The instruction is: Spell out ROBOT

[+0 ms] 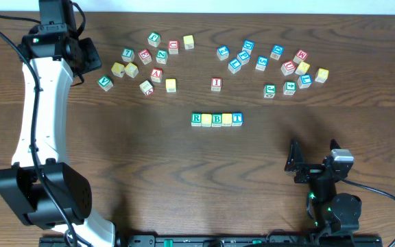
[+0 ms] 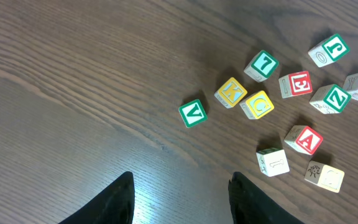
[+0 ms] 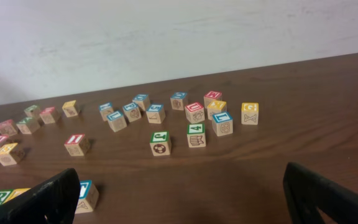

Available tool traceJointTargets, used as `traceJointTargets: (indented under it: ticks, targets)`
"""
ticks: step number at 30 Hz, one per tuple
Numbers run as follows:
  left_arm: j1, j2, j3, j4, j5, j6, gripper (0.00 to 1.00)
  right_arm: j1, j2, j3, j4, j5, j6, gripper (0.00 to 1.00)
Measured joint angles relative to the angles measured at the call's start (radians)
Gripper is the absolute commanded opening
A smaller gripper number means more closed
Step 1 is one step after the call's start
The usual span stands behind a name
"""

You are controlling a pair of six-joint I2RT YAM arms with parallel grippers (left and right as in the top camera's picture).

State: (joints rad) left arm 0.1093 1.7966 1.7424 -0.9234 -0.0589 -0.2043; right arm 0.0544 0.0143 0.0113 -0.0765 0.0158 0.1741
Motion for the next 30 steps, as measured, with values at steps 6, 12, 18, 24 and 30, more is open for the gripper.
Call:
traceJointTargets:
  ticks: [6,12,18,24,30]
  targets:
    - [0.0,0.0,0.0,0.0,0.0,0.0,0.49,0.0,0.0,0.0,0.0,0.0,0.0,0.99]
    - [0.0,0.0,0.0,0.0,0.0,0.0,0.48,0.0,0.0,0.0,0.0,0.0,0.0,0.99]
    - [0.0,-0.075,-0.019,0.004,0.0,0.0,0.48,0.0,0.0,0.0,0.0,0.0,0.0,0.99]
    - [0.0,-0.35,-0.198,0.22,-0.001,0.017,0.49,0.0,0.0,0.0,0.001,0.0,0.0,0.99]
    - [0.0,-0.645,-0.558,0.504,0.0,0.022,0.49,0.0,-0.002,-0.001,0.003,0.0,0.0,0.99]
